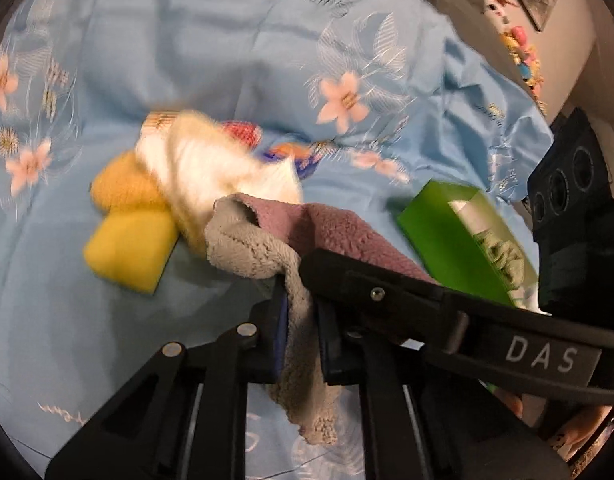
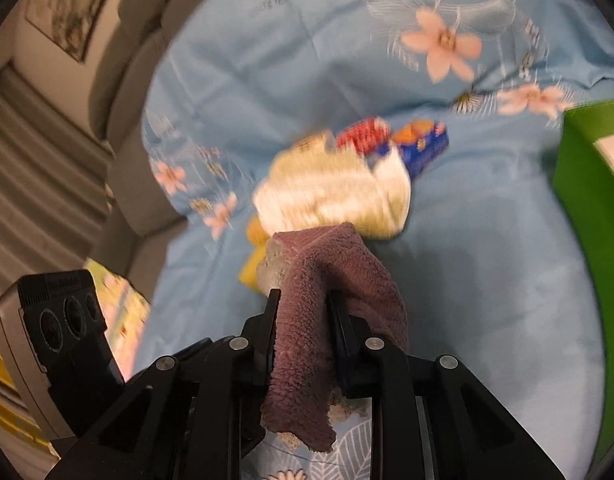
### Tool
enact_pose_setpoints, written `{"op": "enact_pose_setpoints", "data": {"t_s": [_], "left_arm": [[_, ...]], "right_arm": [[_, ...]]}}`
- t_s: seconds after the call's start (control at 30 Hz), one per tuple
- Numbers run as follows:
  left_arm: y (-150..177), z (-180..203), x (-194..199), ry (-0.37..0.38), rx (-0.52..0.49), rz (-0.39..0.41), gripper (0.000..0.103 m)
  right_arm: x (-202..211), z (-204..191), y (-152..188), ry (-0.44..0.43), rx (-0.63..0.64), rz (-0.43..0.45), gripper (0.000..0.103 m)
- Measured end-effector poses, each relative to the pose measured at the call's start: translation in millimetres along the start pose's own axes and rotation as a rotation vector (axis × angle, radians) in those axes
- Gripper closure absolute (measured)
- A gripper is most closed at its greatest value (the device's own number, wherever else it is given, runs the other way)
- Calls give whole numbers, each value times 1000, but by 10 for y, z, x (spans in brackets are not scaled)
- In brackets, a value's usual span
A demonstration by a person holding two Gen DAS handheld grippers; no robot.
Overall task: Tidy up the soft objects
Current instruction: 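Carry the towel and grey cloth over the green box with the right gripper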
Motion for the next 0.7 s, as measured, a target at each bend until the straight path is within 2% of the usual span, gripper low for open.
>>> {"op": "enact_pose_setpoints", "data": {"t_s": [0.2, 0.37, 0.5, 0.7], "left_arm": [[-327, 456, 156, 31, -104, 95, 95], [-493, 944, 126, 66, -215, 131, 95], [-638, 1381, 24, 123, -299, 153, 95], [-739, 1998, -193, 225, -396, 131, 97]], "right_arm": [[571, 127, -281, -48, -49, 161, 79], [1039, 311, -443, 4, -82, 296, 79], [1420, 585, -538, 38, -127, 409, 79], [1855, 1101, -615, 104, -249, 536, 79]]}}
Point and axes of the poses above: each gripper's, at about its wrist camera, not at the fingertips, and x roughly against the way its jaws point, z to its right, y to its underside, the point moved 7 cm from there along -x, roughly the way its jaws point, and after that the axes turned 5 degrees about -x, right-handed, at the moved point
